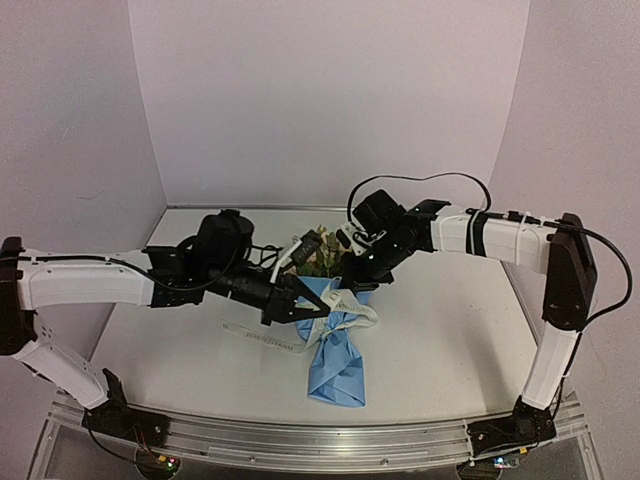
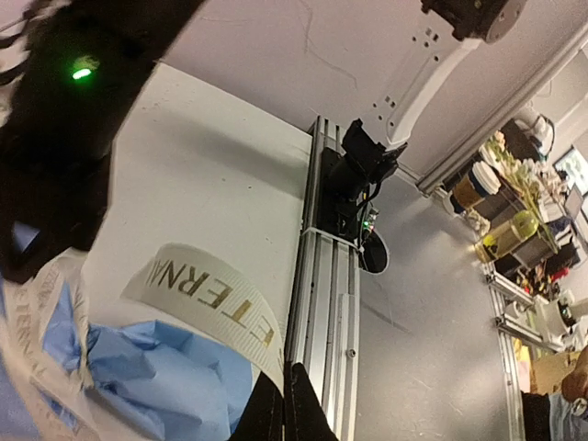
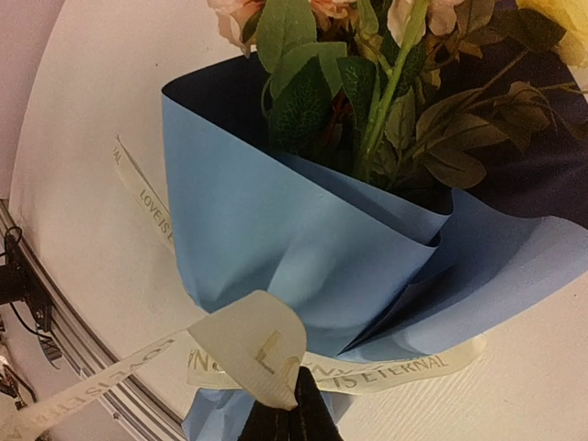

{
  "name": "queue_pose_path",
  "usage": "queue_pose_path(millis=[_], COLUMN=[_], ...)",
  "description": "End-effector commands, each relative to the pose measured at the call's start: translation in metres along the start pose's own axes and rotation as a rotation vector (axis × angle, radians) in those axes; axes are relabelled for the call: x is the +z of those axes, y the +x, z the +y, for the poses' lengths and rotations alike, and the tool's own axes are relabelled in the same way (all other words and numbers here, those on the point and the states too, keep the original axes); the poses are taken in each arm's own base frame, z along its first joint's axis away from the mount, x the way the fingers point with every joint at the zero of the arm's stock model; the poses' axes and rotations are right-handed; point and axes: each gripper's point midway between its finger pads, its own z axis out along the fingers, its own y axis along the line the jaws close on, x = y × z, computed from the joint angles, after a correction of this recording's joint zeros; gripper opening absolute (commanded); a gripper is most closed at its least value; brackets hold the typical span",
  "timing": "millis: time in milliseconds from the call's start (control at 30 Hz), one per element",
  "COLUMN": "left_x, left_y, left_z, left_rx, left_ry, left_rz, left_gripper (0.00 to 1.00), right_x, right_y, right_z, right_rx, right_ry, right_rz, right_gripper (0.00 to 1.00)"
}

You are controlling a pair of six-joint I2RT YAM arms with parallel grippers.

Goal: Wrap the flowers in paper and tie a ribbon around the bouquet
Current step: Cross the half-tied ribbon over the folded bouquet.

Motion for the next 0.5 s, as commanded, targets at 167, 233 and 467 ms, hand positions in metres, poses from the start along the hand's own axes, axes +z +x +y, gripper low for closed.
queue_pose_path(millis=[167, 233, 467], left_x=[0.098, 0.114, 0.155], left_y=[0.023, 0.038, 0.067], left_z=[-0.045, -0.050, -0.055], left_rx=[0.240, 0.251, 0.260], left_ry=[0.168, 0.196, 0.249], left_rz=[0.266, 0.330, 0.443], left_gripper=[0.00, 0.00, 0.00], right_x=[-0.004, -0.005, -0.008], right_y=[-0.003, -0.002, -0.003], right_z=[0.000, -0.001, 0.001], right_rx=[0.019, 0.013, -0.003], right_ry=[-0.037, -0.037, -0.046], right_rz=[0.034, 0.036, 0.040], right_gripper=[0.00, 0.00, 0.00])
